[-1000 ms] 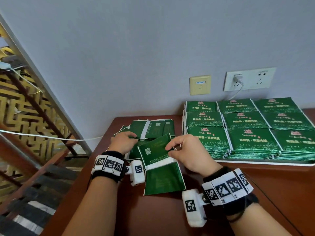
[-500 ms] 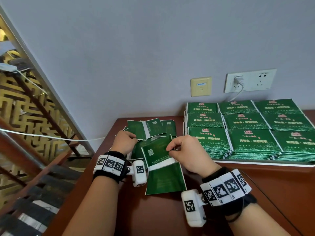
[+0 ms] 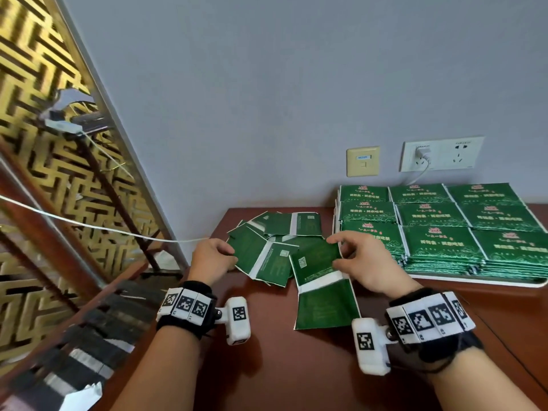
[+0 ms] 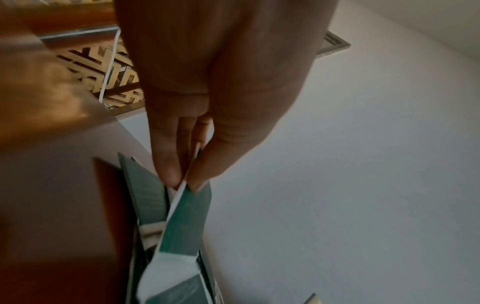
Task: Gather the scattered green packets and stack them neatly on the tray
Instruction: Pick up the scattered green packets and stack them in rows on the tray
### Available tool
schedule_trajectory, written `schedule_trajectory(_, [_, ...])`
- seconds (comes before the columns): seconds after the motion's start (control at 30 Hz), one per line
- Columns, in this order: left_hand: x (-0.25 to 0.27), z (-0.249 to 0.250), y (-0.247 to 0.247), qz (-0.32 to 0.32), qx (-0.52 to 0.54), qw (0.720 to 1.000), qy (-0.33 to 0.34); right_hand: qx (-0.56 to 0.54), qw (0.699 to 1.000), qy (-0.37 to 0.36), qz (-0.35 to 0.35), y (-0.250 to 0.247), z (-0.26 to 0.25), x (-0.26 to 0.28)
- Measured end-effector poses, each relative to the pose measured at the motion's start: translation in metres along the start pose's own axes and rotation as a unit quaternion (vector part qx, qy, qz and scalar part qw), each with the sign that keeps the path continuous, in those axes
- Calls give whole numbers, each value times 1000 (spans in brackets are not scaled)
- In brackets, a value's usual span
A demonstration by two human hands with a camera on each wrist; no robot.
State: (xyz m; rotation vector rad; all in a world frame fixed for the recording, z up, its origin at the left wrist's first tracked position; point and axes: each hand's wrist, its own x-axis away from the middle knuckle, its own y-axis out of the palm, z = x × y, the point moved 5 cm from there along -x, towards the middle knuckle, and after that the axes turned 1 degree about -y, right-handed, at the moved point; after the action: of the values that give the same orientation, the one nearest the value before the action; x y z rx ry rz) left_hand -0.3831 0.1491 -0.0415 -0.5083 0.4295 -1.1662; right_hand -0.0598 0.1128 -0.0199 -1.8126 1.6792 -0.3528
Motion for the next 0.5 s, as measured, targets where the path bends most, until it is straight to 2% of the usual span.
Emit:
schedule_trajectory(0.17, [27, 7, 3, -74, 1, 996, 45, -70, 996, 34, -31, -5, 8, 30])
schedule_trajectory(0.3, [52, 18, 7, -93, 5, 994, 61, -45, 998, 44, -22, -17, 22, 49])
schedule_trajectory(0.5, [86, 31, 19, -128, -19, 984, 124, 17, 998, 49, -18, -39, 36, 73])
